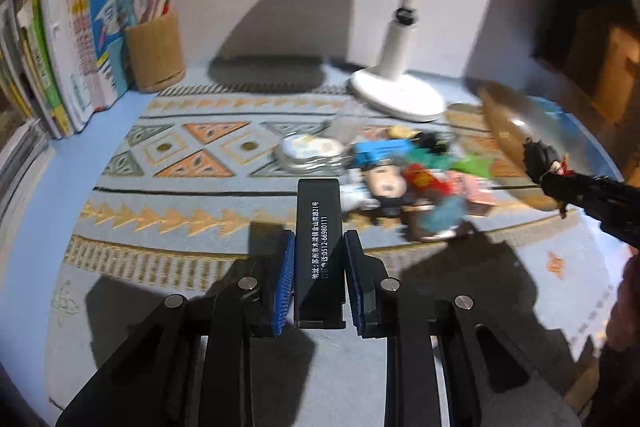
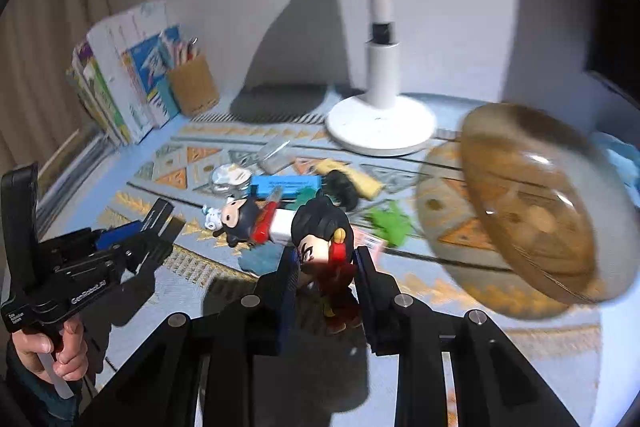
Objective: Organize rigid objects
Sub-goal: 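Lift and carry the black device with the left tool while the right tool carries the figurine toward the bowl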
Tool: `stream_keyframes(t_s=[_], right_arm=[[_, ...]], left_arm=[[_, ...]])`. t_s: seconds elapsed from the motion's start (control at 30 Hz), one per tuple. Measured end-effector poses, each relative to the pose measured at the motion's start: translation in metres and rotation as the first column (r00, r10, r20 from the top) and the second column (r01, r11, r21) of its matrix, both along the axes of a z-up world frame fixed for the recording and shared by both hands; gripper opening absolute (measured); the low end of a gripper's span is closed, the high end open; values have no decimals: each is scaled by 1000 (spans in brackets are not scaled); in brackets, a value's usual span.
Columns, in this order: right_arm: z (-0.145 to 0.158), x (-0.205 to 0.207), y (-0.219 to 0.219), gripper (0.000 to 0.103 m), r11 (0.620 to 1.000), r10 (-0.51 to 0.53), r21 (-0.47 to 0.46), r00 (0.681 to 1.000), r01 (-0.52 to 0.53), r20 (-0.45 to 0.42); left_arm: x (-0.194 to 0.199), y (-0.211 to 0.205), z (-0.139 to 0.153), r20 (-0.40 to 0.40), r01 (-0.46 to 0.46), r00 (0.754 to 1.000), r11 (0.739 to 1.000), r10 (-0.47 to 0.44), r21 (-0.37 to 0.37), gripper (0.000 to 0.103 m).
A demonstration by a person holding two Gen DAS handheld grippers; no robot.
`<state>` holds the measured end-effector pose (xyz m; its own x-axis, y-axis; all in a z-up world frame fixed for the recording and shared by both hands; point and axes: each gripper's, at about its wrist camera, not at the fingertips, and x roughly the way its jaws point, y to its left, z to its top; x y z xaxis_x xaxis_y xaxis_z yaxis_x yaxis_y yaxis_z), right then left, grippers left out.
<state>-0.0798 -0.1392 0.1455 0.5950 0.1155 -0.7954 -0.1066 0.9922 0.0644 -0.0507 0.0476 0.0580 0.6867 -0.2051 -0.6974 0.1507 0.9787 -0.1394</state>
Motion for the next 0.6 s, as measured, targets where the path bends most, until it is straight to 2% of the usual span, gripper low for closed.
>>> stream_keyframes(t_s=[0.07, 0.17, 0.3, 0.5, 0.53, 0.6], right_arm=[[3, -13, -10, 27, 1000, -31, -3, 999, 31, -12], [-10, -26, -25, 27, 997, -76, -9, 995, 76, -69], [-43, -33, -42, 27, 993, -118, 1, 978, 120, -173], [-60, -33, -48, 28, 990, -128, 30, 966, 138, -224], [-62, -33, -49, 28, 988, -134, 38, 964, 147, -230], [-64, -32, -54, 36, 985, -138, 65, 961, 158, -238]], left_arm=[[-8, -9, 4, -1, 51, 999, 998, -51, -23, 21], [-13, -25, -3, -24, 106, 994, 993, -107, -42, 21], [-14, -50, -20, -74, 157, 984, 987, -159, -30, 21], [-15, -69, -35, -114, 200, 973, 980, -201, -21, 21], [-15, -70, -36, -116, 201, 973, 979, -202, -15, 21], [-13, -70, -38, -121, 203, 972, 979, -203, -6, 21]])
